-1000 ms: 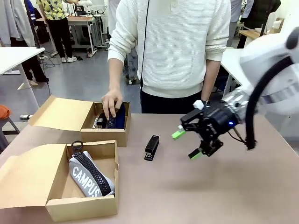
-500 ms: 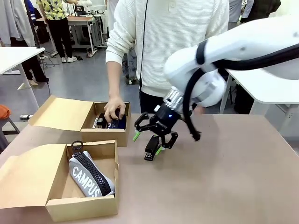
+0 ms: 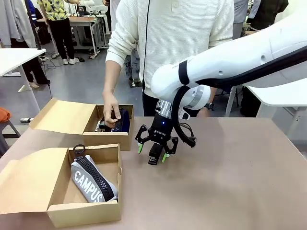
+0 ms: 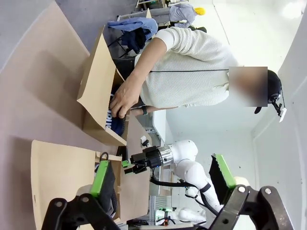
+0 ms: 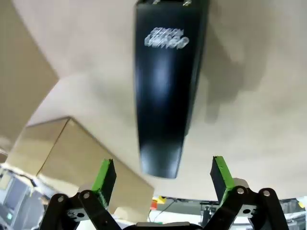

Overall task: Place items inside the box.
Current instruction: Pick up a Pencil pouch or Stapler and place it inside the Mailer Box closest to the robot.

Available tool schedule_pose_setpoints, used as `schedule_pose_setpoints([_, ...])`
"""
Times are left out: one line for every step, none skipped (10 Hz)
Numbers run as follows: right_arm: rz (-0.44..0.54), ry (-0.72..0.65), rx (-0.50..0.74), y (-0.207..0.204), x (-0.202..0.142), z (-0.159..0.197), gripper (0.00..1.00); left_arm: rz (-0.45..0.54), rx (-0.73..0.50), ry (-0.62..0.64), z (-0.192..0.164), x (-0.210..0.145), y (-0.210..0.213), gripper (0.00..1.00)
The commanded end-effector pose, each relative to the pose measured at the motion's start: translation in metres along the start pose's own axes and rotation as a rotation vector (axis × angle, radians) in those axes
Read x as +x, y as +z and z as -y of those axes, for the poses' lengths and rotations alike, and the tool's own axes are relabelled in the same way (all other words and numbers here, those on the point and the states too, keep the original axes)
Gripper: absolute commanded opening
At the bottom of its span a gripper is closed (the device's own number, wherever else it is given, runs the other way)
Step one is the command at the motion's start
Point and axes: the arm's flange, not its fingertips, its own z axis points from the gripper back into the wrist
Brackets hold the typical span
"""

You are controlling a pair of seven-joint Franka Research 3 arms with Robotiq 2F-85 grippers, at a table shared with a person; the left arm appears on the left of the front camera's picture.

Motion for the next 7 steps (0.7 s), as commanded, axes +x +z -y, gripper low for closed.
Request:
schedule_pose_setpoints([0.090, -0.024, -0.023, 0.0016, 0.0073, -0.0040, 1.00, 0.001, -0.020, -0.016, 0.0002, -0.0002, 0.0013, 1.00])
schedule_pose_setpoints([0.124, -0.016, -0.014, 0.0019, 0.0086, -0.0020, 1.00, 0.001, -0.020, -0.016, 0.0002, -0.0002, 0.0013, 1.00])
schedule_pose_setpoints([0.151, -0.018, -0.010, 0.0028, 0.0118, 0.0000, 1.00, 0.001, -0.020, -0.016, 0.0002, -0.0002, 0.0013, 1.00])
schedule_pose_setpoints([0.166, -0.010, -0.023, 0.0009, 0.0123, 0.0007, 1.00, 0.001, -0.020, -0.016, 0.0002, -0.0002, 0.0013, 1.00])
schedule_pose_setpoints([0.188, -0.011, -0.031, -0.0007, 0.0138, 0.0018, 1.00, 0.001, -0.020, -0.016, 0.0002, -0.0002, 0.0013, 1.00])
schedule_pose_setpoints([0.223, 0.002, -0.016, 0.0002, 0.0142, 0.0033, 1.00, 0.001, -0.020, -0.016, 0.0002, -0.0002, 0.0013, 1.00])
schedule_pose_setpoints([0.254, 0.022, -0.015, 0.0019, 0.0114, 0.0057, 0.79, 0.001, -0.020, -0.016, 0.0002, -0.0002, 0.0013, 1.00])
